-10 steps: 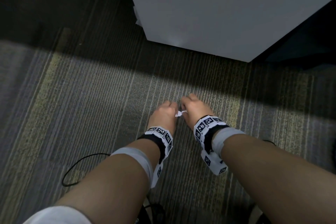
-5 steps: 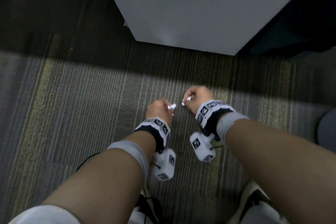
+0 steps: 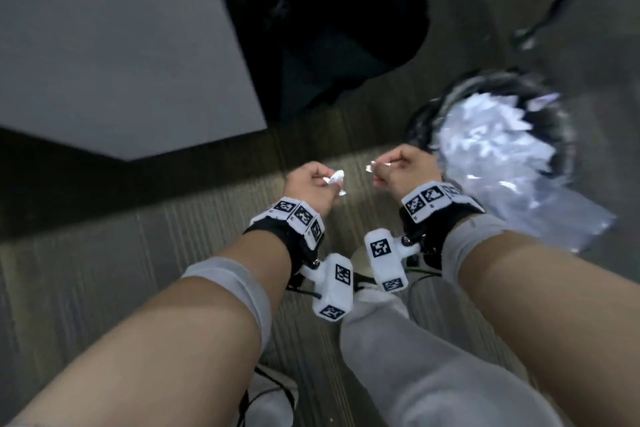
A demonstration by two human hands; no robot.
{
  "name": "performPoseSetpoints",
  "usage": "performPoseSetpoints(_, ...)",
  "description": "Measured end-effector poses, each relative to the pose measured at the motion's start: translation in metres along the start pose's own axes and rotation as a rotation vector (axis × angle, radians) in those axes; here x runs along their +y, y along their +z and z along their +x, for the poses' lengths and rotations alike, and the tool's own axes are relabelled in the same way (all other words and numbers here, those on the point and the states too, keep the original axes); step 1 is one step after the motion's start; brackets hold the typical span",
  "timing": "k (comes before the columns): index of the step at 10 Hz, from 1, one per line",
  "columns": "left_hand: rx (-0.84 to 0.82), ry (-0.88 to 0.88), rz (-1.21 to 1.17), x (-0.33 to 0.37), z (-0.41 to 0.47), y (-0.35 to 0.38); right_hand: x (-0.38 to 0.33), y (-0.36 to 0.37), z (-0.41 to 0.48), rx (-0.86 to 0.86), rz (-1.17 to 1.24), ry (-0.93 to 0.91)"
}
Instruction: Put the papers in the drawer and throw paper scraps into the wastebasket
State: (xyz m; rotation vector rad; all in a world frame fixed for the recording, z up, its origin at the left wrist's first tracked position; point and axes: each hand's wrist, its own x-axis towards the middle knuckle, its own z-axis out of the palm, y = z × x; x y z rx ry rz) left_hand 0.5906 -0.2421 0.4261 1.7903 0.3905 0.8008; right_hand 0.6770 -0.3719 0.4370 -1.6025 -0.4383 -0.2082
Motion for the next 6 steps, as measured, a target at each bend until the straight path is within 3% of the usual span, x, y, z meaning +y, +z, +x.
performPoseSetpoints(2, -0.035, -0.013, -0.091, 0.02, -0.005, 0.056, 0.021, -0.049, 0.021, 0.111, 0.118, 0.142)
performPoseSetpoints(4, -0.071, -0.067, -0.065, 0.024, 0.005, 0.09, 0.036, -0.069, 0.045, -0.007, 0.12, 0.185)
performPoseSetpoints(6, -0.055, -0.084, -0.119, 0.024, 0.016, 0.098, 0.032, -0.079, 0.053, 0.034, 0.193, 0.229)
